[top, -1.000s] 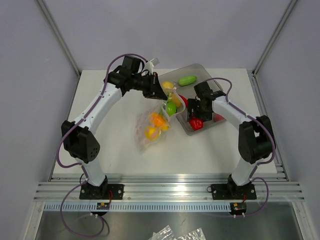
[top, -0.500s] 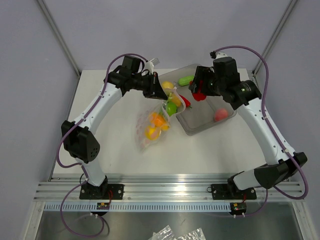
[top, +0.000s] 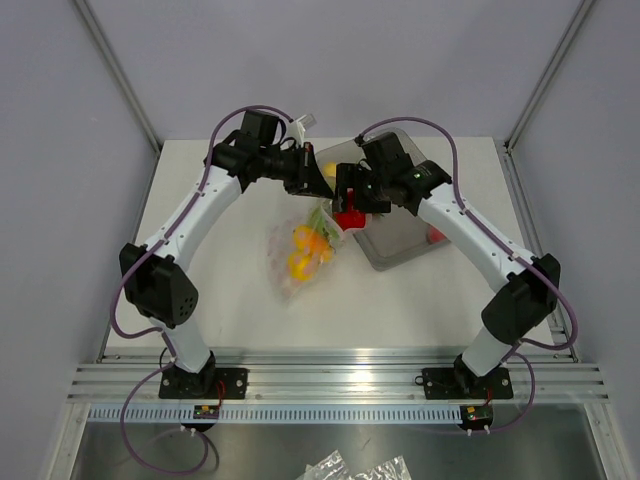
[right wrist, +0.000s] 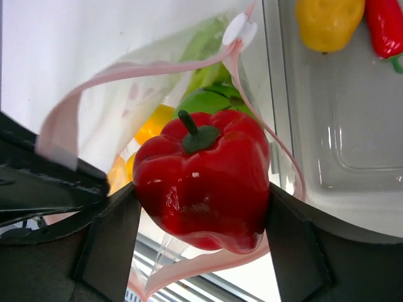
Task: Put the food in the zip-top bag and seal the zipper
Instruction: Place the fake vegetable in the zipper food storage bag.
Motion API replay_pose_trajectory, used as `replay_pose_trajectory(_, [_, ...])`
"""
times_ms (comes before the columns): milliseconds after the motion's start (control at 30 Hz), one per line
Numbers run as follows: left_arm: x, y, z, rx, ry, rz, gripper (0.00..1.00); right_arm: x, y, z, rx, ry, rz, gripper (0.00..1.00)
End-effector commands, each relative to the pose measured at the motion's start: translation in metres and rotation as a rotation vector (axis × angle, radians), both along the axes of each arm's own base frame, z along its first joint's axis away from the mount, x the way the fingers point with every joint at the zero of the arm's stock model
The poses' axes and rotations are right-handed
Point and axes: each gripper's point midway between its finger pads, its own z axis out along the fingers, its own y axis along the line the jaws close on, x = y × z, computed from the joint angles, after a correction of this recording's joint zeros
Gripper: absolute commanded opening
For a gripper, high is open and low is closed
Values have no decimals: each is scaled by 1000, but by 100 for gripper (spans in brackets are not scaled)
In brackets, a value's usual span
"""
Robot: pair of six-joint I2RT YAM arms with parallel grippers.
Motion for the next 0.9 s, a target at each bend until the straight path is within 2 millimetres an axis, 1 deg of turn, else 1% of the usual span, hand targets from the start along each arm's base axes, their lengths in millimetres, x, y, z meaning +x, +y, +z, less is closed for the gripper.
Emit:
replay_pose_trajectory(0, [-10, -3, 55, -103, -126, -36, 0, -9, 11, 12, 38, 0, 39, 85])
replay_pose_trajectory(33, [-10, -3, 56, -104, -129, -34, 0, -7, 7, 14, 23, -18, 29, 94])
replay_pose_trajectory(67, [-10, -2, 56, -103, -130, -33, 0, -8, 5, 18, 21, -29, 25, 97])
replay_pose_trajectory(100, [-10, -2, 55, -102, -130, -33, 0, -9, 2, 31, 34, -61, 19, 100])
replay_pose_trajectory(167, [-9, -3, 53, -100, -125, -33, 0, -9, -4, 42, 31, -95, 6, 99])
replay_pose_trajectory(200, [-9, -3, 53, -101, -127, -33, 0, -11, -7, 54, 40, -123, -3, 99])
replay_pose_trajectory(267, [-9, -3, 53, -102, -125, -32, 0, -12, -11, 62, 43, -145, -13, 99])
replay_pose_trajectory(300, [-9, -3, 55, -105, -131, -33, 0, -11, -16, 69, 45, -174, -28, 99])
replay_pose_trajectory(333, [-9, -3, 55, -106, -131, -33, 0, -10, -18, 71, 43, -184, -38, 98])
replay_pose_trajectory(367, [-9, -2, 56, -107, -133, -32, 0, -8, -22, 68, 28, -190, -64, 95])
replay_pose_trajectory(400, [-9, -3, 56, -105, -132, -32, 0, -8, -27, 70, 24, -200, -82, 93])
replay_pose_trajectory(433, [-9, -2, 57, -107, -135, -32, 0, -5, -34, 70, 19, -204, -115, 91])
replay_pose_trajectory(467, [-9, -2, 58, -108, -136, -32, 0, -3, -38, 69, 25, -199, -127, 89])
replay_pose_trajectory(533, [-9, -2, 59, -109, -139, -34, 0, 1, -47, 63, 41, -187, -166, 81])
replay_pose_trajectory(567, [-10, -2, 60, -109, -141, -35, 0, 2, -52, 52, 35, -163, -178, 77])
replay_pose_trajectory(600, [-10, -2, 59, -106, -140, -35, 0, 3, -53, 51, 60, -152, -186, 70])
replay_pose_trajectory(633, [-10, -2, 60, -107, -140, -34, 0, 7, -61, 48, 65, -145, -211, 66])
replay_pose_trajectory(667, [-10, -2, 61, -107, -146, -37, 0, 8, -65, 39, 59, -128, -220, 64])
replay_pose_trajectory(700, [-10, -2, 60, -105, -145, -36, 0, 9, -68, 35, 60, -120, -234, 61])
replay_pose_trajectory(733, [-10, -2, 60, -105, -143, -38, 0, 8, -66, 32, 74, -103, -219, 61])
replay_pose_trajectory(767, [-10, -2, 61, -105, -145, -38, 0, 9, -70, 26, 70, -88, -227, 61])
replay_pose_trajectory(867, [-10, -2, 61, -108, -144, -42, 0, 11, -67, 12, 73, -53, -215, 60])
